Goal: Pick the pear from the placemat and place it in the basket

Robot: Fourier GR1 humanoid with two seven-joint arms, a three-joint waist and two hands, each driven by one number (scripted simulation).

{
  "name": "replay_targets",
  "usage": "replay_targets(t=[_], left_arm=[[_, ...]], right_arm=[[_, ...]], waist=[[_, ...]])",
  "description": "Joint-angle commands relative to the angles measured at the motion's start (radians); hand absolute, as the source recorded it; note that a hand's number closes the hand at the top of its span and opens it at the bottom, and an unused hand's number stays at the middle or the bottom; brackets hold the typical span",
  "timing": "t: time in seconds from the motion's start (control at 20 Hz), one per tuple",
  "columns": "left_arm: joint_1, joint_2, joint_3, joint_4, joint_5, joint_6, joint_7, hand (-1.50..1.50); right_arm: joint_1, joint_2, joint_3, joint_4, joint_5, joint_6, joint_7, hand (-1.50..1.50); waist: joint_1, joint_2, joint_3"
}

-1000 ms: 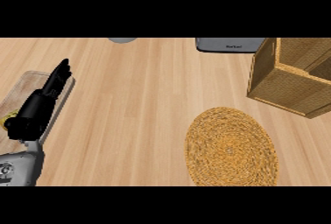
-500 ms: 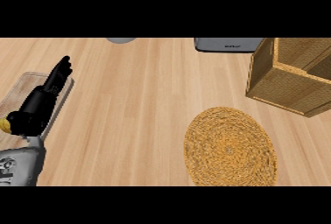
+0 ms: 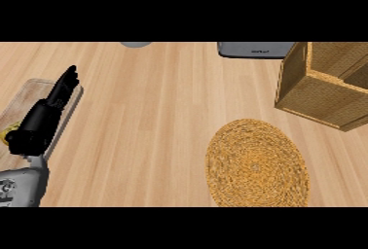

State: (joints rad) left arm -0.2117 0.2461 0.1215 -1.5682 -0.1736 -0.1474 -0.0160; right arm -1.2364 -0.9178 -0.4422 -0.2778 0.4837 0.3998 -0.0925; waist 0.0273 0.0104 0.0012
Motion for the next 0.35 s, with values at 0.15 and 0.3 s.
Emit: replay_targets(t=[0.15,0.3], left_arm=[[-0.007,-0.013,-0.006,0.032,-0.015,0.014,-0.038,0.00],[-0.036,-0.035,-0.026,0.026,-0.019,0.021,0.004,0.00]], right_arm=[[0.017,-0.158,-0.143,0.070,-0.096,-0.107,0.063,-1.50],[0.103,-0.181,-0.196,0.097,-0.137,-0.148,-0.004,-1.50]], waist=[[0.009,0.014,0.002],[0.002,0.014,0.004]])
